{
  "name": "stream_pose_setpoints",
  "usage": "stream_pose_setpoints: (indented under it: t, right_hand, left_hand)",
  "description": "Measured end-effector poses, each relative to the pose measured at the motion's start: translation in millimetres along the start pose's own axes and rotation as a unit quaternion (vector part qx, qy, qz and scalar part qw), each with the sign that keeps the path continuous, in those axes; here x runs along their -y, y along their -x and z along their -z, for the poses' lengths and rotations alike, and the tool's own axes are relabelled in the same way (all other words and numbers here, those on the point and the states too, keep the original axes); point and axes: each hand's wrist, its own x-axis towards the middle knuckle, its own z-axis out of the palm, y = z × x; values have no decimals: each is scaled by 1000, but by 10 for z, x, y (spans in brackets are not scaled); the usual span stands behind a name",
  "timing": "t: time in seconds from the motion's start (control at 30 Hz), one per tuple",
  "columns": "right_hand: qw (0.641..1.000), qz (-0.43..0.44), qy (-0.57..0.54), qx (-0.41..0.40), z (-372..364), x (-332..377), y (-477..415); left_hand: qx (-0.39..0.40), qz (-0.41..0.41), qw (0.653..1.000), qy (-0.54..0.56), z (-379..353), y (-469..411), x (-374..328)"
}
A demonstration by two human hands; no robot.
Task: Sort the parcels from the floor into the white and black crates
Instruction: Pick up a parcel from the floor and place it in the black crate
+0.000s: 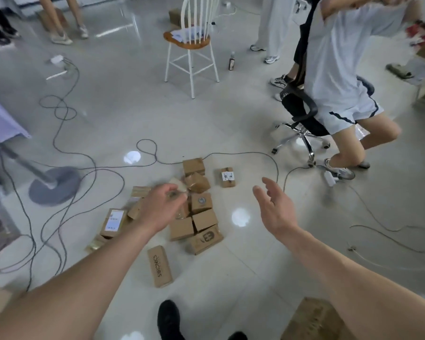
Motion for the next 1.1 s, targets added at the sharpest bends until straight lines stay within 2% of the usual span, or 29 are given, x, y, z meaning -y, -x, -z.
stream_pose_setpoints:
  t: [0.27, 0.5, 0.83, 1.1]
  right_hand:
    - [999, -20, 14, 28, -862, 349, -188]
    - [997, -23, 44, 60, -1329, 384, -471]
    - [989, -42, 55, 131, -1659, 53, -1284]
    - [976, -57, 104, 182, -1862, -541, -2199]
  left_hand:
    - [-2, 50, 998, 23, 573, -478, 757]
    - [-6, 85, 996, 40, 631, -807, 1106]
    - [9, 163, 985, 53, 216, -1354, 1235]
    - [13, 195, 978, 73, -620, -2173, 1267]
